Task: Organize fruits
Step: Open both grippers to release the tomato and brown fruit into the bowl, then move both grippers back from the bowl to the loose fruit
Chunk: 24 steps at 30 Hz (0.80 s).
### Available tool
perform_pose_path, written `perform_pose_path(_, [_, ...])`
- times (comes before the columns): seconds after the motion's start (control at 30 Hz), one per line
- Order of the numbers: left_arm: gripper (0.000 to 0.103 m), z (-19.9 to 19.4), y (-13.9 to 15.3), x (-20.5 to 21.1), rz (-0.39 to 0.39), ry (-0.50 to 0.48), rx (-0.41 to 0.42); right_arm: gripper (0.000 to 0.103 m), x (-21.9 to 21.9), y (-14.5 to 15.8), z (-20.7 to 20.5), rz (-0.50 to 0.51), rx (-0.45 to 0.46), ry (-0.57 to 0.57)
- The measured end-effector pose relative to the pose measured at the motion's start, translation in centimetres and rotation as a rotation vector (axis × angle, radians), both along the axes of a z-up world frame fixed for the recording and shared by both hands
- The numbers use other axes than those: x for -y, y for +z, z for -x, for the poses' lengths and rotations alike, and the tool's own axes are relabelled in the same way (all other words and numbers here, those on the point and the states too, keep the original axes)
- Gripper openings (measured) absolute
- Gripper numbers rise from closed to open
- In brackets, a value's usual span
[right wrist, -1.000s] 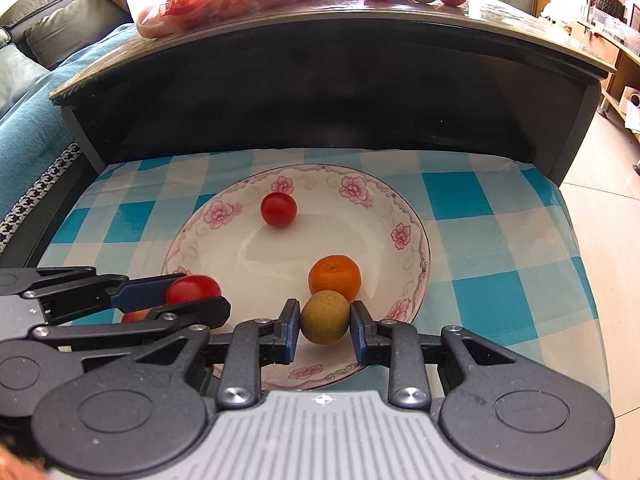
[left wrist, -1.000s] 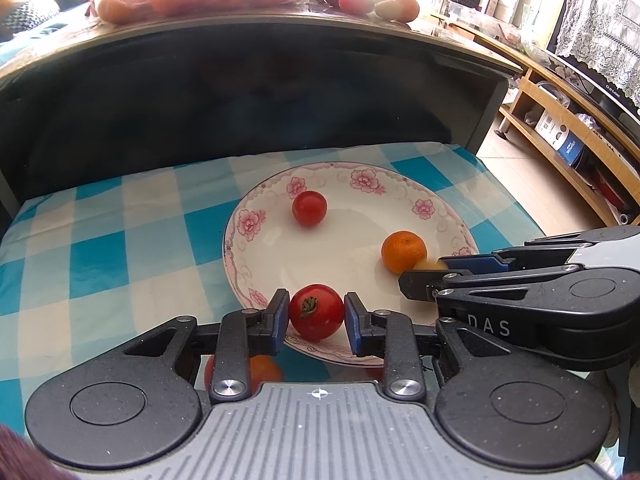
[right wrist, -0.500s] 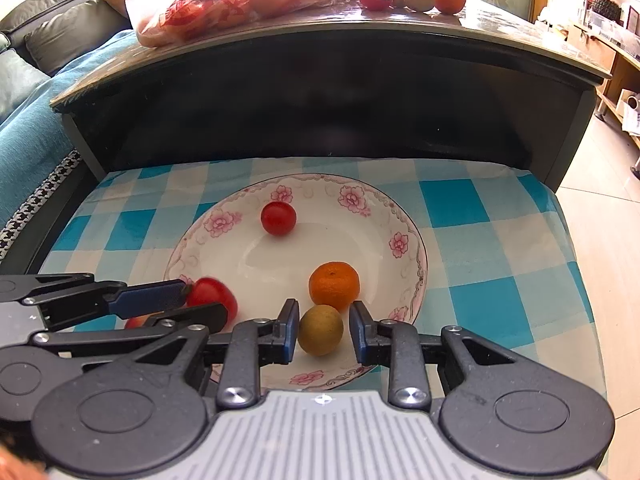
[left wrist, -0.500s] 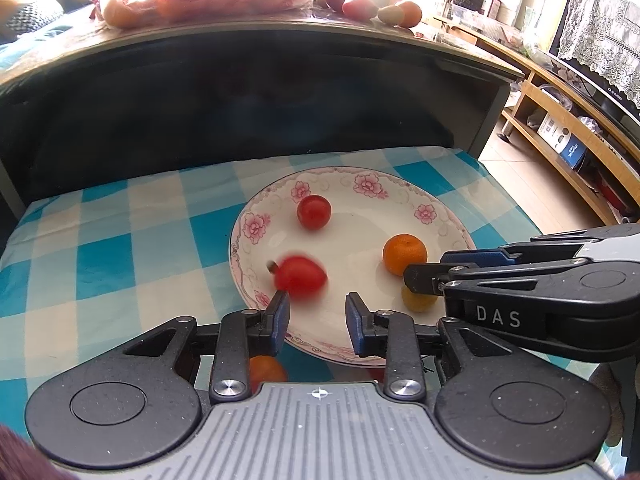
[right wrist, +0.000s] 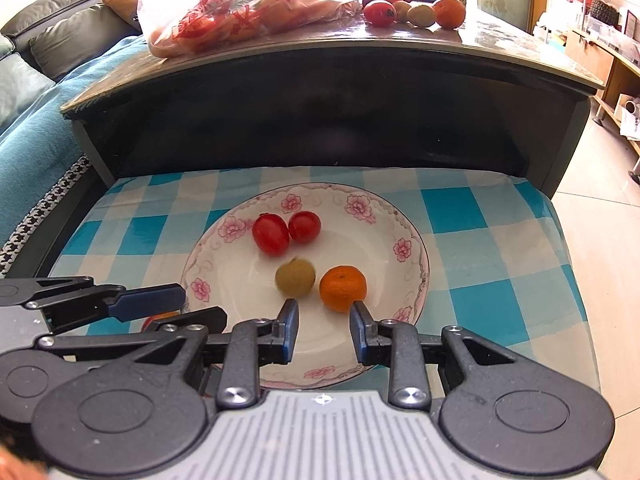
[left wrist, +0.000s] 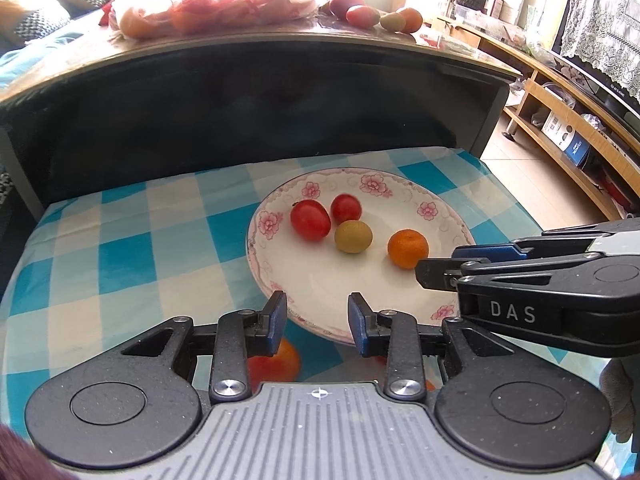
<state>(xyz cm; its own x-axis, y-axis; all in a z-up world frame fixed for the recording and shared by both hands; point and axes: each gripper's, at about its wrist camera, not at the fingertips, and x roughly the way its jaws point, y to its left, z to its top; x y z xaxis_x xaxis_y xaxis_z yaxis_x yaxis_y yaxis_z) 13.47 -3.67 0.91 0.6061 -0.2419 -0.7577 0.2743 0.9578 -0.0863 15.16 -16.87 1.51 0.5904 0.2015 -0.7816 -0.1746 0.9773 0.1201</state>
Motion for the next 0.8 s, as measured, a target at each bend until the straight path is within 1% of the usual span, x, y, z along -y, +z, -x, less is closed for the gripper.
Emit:
perform_pose_path(0.4, [0.043, 2.4, 1.5, -0.3, -0.024, -0.011, 0.021, 0.031, -0.8, 1.0, 2.5, 0.014, 0.008, 0.012])
perform_pose_path(0.67, [0.044, 4.1, 2.0, -1.0, -0.045, -0.018, 0.024, 0.031, -1.5, 1.6, 4.5, 0.012, 0.012, 0.021])
perform_pose_path(0.8, [0.043, 4.6, 1.9, -1.3, -0.048, -0.019, 0.012, 0.031, -1.9, 1.6, 5.4, 0.01, 0.006, 0.03])
